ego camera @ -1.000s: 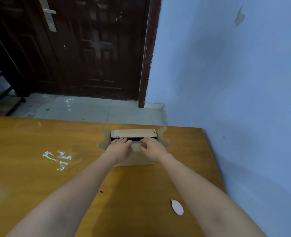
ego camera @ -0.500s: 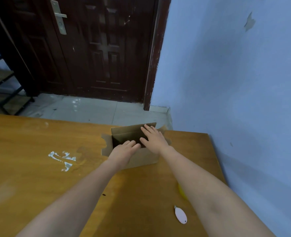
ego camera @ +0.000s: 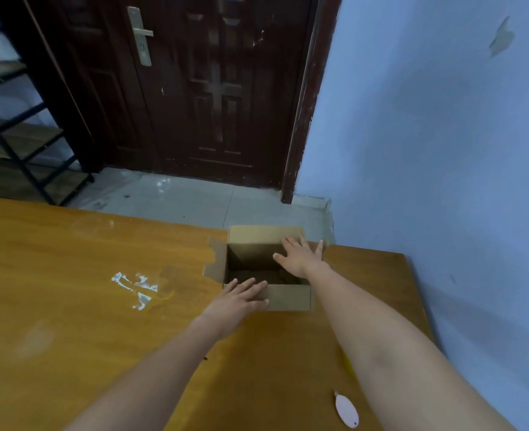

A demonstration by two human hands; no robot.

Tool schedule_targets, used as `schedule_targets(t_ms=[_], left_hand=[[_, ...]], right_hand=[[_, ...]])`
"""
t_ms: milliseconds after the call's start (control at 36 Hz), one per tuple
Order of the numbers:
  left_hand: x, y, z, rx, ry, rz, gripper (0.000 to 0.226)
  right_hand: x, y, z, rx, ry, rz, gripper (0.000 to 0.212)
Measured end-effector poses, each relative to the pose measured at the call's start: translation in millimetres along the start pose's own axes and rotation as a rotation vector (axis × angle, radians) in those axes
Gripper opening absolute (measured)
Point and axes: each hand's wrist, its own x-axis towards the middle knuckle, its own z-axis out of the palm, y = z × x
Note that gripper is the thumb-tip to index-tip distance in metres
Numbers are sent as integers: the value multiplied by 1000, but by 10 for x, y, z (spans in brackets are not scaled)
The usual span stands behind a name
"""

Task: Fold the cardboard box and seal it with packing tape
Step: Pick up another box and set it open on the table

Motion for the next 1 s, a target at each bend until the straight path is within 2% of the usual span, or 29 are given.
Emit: schedule_targets(t_ms=[83,139,222,333,389,444,500,556,694,778,889,1000], left_hand=[[26,31,-176,-158,36,-8,41],[39,46,-323,-289,168,-59,33],[55,-38,-535,-387,411,-202,26],[81,-322,-759,-410,554,-521,36],[79,-468,-808,-482,532,-723,47],[83,-561,-816,-654,421,-899,58],[101,-583,-801,-770,301,-1000,59],[129,-541,-790,-760,220,-967,52],[237,-341,-756,-800,288,-758,45],[261,-220,-708,-725,216,-649,44],[204,-134,-561,-618,89,-529,58],[92,-151,-486,-597,31,-434,81]], right_hand=[[6,10,-88,108,7,-6,61],[-10,39,-185,135,86,-16,58],[-97,169,-329,150,175,17,54],[-266,461,-431,212,243,134,51],[-345,600,-431,268,249,213,51],[-417,703,-398,404,207,264,49],[-483,743,-343,523,138,266,51],[-519,720,-286,527,84,238,54],[-529,458,-209,541,95,122,55],[-510,314,-144,526,64,82,54],[-473,251,-15,386,57,86,52],[-487,283,77,381,110,91,53]])
